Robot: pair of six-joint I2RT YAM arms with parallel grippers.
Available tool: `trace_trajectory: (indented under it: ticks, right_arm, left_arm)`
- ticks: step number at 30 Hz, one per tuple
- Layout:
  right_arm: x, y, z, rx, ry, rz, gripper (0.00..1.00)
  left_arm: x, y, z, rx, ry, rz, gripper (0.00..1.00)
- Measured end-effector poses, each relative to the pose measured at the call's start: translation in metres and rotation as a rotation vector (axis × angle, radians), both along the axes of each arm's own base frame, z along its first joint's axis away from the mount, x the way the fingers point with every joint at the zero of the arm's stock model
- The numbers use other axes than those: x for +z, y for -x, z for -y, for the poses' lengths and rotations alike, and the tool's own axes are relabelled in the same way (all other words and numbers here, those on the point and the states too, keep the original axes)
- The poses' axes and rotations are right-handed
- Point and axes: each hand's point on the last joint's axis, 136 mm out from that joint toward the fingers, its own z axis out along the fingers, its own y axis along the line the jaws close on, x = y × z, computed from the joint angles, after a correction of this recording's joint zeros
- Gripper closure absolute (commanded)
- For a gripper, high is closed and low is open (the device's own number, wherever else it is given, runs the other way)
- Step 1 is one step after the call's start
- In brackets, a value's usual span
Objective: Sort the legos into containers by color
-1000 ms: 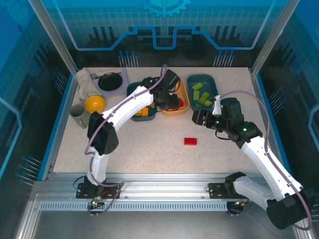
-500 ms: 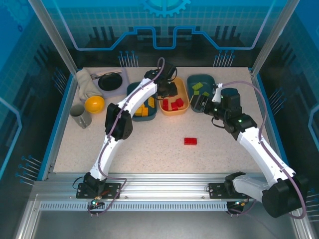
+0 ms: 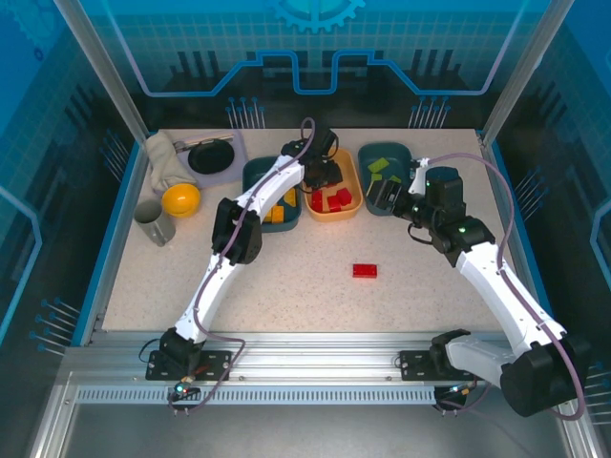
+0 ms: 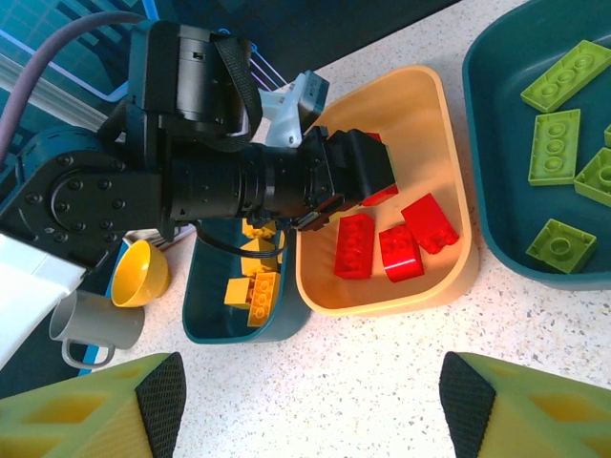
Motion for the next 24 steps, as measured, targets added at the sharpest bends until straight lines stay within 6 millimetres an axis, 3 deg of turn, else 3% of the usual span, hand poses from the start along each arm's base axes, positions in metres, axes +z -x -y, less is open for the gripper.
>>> trace_trajectory:
  ticks: [3, 10, 13, 15, 18, 22, 24]
  right_arm:
    - [-0.003, 0.001, 0.001, -0.003, 0.003, -0.013, 0.27]
    - [-0.013, 0.006, 0.005, 0.001, 0.044, -0.047, 0.29]
    - [-0.025, 0.014, 0.006, 0.013, 0.125, -0.085, 0.29]
    - [-0.033, 0.022, 0.002, 0.041, 0.190, -0.114, 0.28]
    - [-0.052, 0.040, -0.011, 0.106, 0.292, -0.174, 0.23]
    - [-0.093, 0.073, -0.030, 0.223, 0.459, -0.304, 0.12]
    - [-0.113, 0.086, -0.037, 0.268, 0.528, -0.376, 0.07]
  left_arm:
    - [0.003, 0.000, 0.003, 0.001, 0.018, 0.000, 0.43]
    - [0.005, 0.001, 0.005, 0.008, 0.041, -0.010, 0.43]
    - [0.020, 0.001, 0.007, 0.022, 0.066, -0.002, 0.38]
    - [0.044, 0.002, 0.008, 0.026, 0.088, 0.028, 0.34]
    - [0.097, 0.012, 0.005, 0.029, 0.124, 0.080, 0.28]
    - [0.167, 0.057, -0.010, 0.013, 0.154, 0.132, 0.23]
    - [0.185, 0.088, -0.022, 0.001, 0.159, 0.136, 0.21]
